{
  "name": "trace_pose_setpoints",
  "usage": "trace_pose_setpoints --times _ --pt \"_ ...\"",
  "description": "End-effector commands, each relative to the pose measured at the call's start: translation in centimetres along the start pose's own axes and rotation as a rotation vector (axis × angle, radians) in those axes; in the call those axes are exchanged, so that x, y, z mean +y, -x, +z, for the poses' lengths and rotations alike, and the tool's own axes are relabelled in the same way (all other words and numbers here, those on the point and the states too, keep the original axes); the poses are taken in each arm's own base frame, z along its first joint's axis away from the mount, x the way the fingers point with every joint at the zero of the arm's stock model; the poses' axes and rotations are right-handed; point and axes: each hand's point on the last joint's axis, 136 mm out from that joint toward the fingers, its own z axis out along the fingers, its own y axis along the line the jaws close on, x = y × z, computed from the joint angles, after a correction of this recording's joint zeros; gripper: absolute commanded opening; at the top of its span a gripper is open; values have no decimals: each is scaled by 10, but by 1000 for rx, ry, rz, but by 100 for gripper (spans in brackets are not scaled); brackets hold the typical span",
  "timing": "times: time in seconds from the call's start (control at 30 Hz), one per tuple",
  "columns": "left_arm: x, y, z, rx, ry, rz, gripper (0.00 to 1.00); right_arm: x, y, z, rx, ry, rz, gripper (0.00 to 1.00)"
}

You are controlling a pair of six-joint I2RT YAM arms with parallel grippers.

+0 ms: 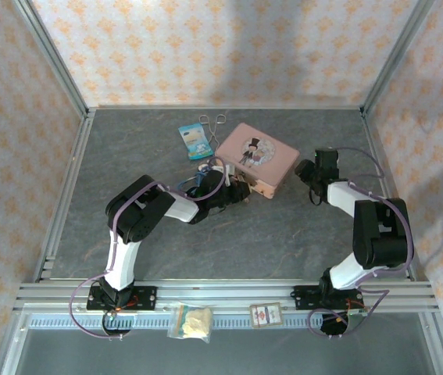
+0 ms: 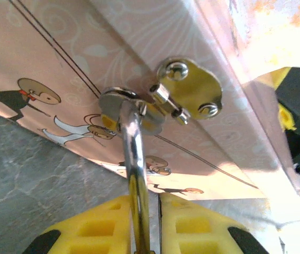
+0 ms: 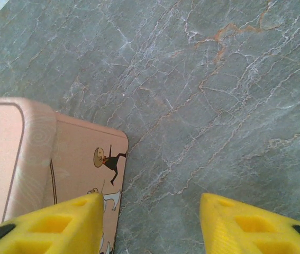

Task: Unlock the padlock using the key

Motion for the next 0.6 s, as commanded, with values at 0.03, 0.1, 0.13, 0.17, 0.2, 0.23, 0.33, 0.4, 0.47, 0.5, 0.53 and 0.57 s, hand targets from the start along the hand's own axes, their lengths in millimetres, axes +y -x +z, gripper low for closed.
trace_pose_setpoints --times 0.03,0.1,0.13,0.17,0.2,0.23,0.33,0.4,0.47,0.5,0.53,0.57 --pt "-38 18 5 -64 -136 17 0 6 20 -23 -76 10 -13 61" --pt "-40 18 5 -78 -139 9 0 11 30 -34 -119 18 -16 68" --pt "-39 18 5 -91 -140 1 0 16 35 -40 -136 37 -19 72" --pt "-38 21 3 -114 -142 -18 0 22 39 -45 -145 62 -18 74" --pt "-37 23 1 -134 -147 -38 0 27 41 -47 -148 85 -19 77" --pt "-37 26 0 -157 -155 -59 0 32 42 -49 -144 103 -7 81" --pt "-37 32 1 -203 -179 -105 0 49 44 -45 -118 149 -36 82" --pt "-40 35 2 -227 -191 -120 0 58 42 -35 -82 148 -76 82" --pt "-42 36 2 -251 -195 -130 0 66 35 -22 -27 149 -104 83" --pt "-43 36 3 -262 -198 -137 0 69 30 -16 -2 156 -104 86" --pt "-42 36 3 -272 -201 -148 0 71 24 -11 16 162 -96 88" --pt "-42 35 3 -279 -206 -160 0 70 19 -8 27 162 -89 91"
